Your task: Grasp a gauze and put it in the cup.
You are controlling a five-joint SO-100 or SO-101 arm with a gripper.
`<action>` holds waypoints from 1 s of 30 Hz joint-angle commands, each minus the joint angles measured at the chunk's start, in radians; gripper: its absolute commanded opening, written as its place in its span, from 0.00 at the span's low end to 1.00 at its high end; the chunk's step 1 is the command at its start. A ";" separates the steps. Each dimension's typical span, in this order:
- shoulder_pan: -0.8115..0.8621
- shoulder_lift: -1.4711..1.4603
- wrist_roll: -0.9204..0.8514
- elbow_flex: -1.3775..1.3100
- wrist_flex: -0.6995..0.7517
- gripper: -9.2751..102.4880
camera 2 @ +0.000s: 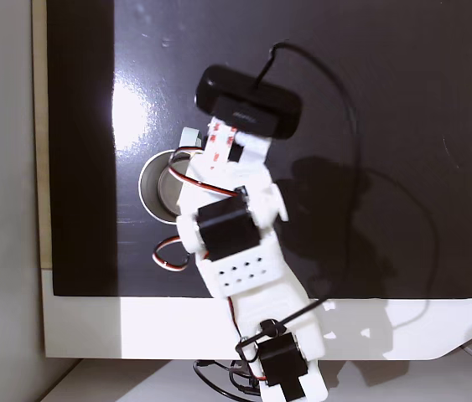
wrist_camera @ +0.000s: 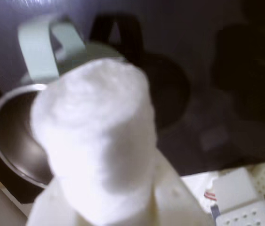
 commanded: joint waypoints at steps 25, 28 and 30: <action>-0.314 -0.092 0.255 0.023 -0.006 0.10; -0.302 -0.095 0.255 0.023 -0.008 0.29; -0.301 -0.094 0.250 0.025 -0.008 0.38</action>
